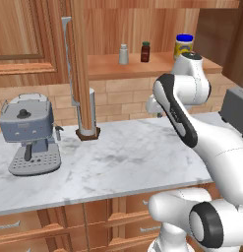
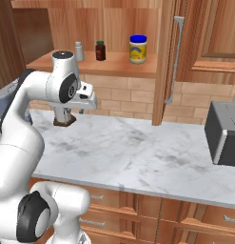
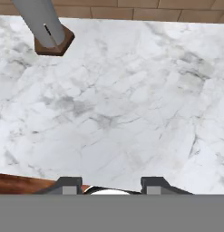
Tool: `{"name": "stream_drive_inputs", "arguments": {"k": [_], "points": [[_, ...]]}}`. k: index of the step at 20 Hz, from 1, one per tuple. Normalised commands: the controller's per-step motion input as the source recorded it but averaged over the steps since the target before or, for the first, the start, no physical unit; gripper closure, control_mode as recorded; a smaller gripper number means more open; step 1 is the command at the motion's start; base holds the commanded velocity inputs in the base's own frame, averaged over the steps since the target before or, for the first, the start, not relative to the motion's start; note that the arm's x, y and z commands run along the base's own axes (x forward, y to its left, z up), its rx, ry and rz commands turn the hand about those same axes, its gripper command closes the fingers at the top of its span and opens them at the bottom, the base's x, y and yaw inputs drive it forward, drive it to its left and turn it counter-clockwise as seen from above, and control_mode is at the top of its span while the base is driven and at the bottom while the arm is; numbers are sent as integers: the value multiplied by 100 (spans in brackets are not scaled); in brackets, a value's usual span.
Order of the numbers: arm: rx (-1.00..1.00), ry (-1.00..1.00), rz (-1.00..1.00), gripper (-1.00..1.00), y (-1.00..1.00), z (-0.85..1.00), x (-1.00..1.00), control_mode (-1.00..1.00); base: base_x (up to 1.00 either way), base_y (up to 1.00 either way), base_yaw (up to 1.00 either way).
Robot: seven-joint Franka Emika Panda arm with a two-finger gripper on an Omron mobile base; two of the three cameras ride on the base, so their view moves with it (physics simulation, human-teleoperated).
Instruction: Collect the paprika, mayonnaise, and shaker from the cabinet and place them next to the stove.
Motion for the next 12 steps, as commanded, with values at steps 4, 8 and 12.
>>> {"name": "stream_drive_inputs", "arguments": {"k": [4, 8, 12], "points": [[0, -1, -2, -100, -12, -1, -1, -100, 0, 0, 0], [0, -21, -16, -100, -37, 0, -39, -100, 0, 0, 0], [0, -35, -21, -100, -45, 9, -52, -100, 0, 0, 0]]}}
